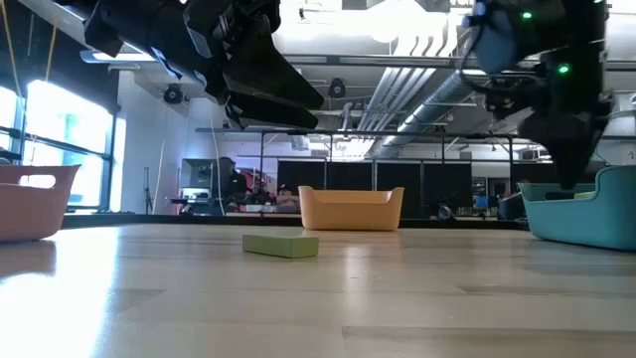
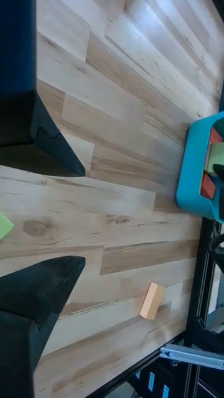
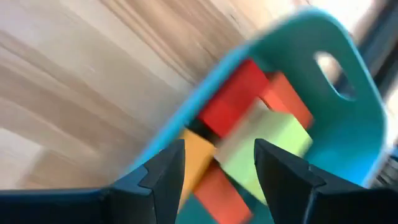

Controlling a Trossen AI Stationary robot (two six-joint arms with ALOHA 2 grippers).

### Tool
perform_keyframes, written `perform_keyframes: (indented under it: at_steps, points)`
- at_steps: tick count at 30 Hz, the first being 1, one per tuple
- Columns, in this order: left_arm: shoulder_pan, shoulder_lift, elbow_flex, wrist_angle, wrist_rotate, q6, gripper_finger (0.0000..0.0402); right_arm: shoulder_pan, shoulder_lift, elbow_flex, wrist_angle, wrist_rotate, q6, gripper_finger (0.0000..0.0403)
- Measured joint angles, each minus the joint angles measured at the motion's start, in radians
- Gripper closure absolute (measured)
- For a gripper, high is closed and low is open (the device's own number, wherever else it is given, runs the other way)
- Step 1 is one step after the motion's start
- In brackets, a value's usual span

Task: Sort blocks by size
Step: Put the green thick rectangular block into the blue bin

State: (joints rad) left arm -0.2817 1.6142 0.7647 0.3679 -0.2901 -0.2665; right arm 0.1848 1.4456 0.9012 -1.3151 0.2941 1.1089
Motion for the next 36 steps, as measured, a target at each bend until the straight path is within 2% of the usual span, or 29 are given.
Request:
perform_keyframes:
  at_steps: [6, 14, 22, 26, 32, 36]
  points:
    - [0.000, 0.000, 0.000, 0.000, 0.000, 0.000, 0.0195, -0.068, 0.000, 0.000, 0.050, 0.004, -0.055, 0.0221]
    - [0.000, 0.000, 0.000, -0.001, 0.000, 0.000, 0.0195, -0.120, 0.000, 0.000, -0.004, 0.023, -0.063, 0.0262]
    - [0.000, 0.000, 0.000, -0.002, 0.000, 0.000, 0.0195, -0.117, 0.000, -0.003, -0.003, -0.002, -0.086, 0.0286]
    - [-0.007, 0.000, 0.000, -0.005, -0.001, -0.001, 0.0195, -0.098, 0.000, -0.064, 0.016, -0.039, -0.090, 0.0309]
    - [-0.015, 0.000, 0.001, -0.003, 0.000, 0.008, 0.0195, -0.056, 0.000, -0.148, 0.024, -0.056, -0.006, 0.0344]
    - [-0.015, 0.000, 0.001, -0.003, -0.001, 0.007, 0.0195, -0.036, 0.000, -0.158, 0.020, -0.061, 0.016, 0.0356]
